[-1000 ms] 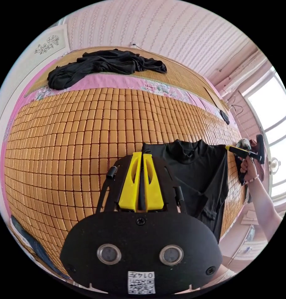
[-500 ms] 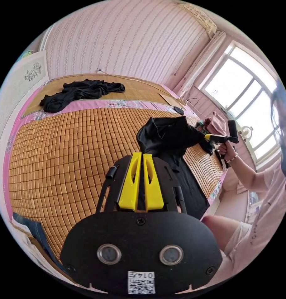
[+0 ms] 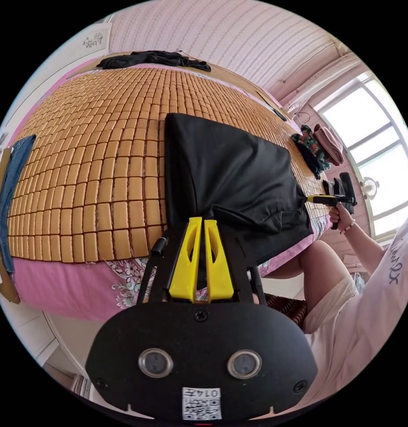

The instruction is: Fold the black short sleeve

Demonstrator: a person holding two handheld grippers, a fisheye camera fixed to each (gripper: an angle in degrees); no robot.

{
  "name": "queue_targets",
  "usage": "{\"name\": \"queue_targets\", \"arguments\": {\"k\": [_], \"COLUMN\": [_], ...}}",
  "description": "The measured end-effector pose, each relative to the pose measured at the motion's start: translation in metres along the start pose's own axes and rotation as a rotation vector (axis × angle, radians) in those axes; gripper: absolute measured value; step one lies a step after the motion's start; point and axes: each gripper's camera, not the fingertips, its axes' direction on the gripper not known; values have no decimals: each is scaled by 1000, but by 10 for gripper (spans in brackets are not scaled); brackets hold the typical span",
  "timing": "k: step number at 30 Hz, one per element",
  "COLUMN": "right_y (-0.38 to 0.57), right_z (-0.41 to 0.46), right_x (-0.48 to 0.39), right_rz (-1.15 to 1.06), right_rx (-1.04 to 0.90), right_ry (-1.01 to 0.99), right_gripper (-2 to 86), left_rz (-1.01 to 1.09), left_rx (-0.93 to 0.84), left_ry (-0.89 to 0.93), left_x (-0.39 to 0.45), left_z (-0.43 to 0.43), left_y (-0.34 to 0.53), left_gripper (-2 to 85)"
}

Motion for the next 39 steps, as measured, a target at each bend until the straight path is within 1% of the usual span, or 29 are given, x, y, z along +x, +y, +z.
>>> {"name": "queue_targets", "arguments": {"k": [5, 7, 10, 13, 15, 17, 19, 23, 24, 25, 27, 28, 31, 34, 36, 37, 39], "right_y": [19, 32, 44, 51, 53, 56, 67, 91, 96, 99, 97, 89, 60, 31, 18, 12, 7], "right_z": [-39, -58, -60, -39, -18, 0, 7, 8, 10, 15, 33, 52, 95, 129, 143, 153, 162], "right_x": [-39, -58, -73, -71, -64, -62, -69, -91, -102, -114, -131, -139, -146, -139, -134, -130, -123], "right_rz": [-121, -151, -142, -124, -82, -48, -27, -8, 15, 22, 23, 17, 6, 25, 32, 49, 67], "right_rx": [94, 122, 80, 45, 43, 24, 39, 97, 130, 172, 190, 167, 80, -1, -16, -41, -75], "right_ry": [35, 23, 38, 64, 125, 189, 235, 328, 336, 299, 236, 203, 176, 158, 135, 148, 134], "right_gripper": [-2, -2, -1, 2, 5, 11, 25, 63, 68, 70, 74, 81, 102, 101, 77, 45, 22], "left_rz": [55, 70, 72, 57, 18, -30, -45, 5, 7, 14, 22, 38, 9, -40, -63, -82, -76], "left_rx": [131, 123, 75, 27, 7, -43, -58, 27, 35, 56, 68, 51, 8, -34, -46, -77, -95], "left_ry": [43, 54, 52, 100, 43, -64, -105, -108, -93, -49, 5, 20, -2, -39, -46, -31, -31], "left_x": [0, 2, -1, -12, -21, -26, -22, 19, 28, 49, 83, 105, 138, 147, 146, 144, 144], "left_z": [-76, -98, -120, -115, -97, -77, -78, -112, -114, -114, -98, -80, -29, 8, 21, 31, 36], "left_y": [-8, -9, -2, 6, 13, 24, 36, 73, 78, 85, 89, 84, 65, 45, 37, 33, 33], "left_gripper": [-10, -10, -10, -9, -8, -5, -2, 7, 10, 16, 35, 48, 69, 71, 57, 35, 9]}}
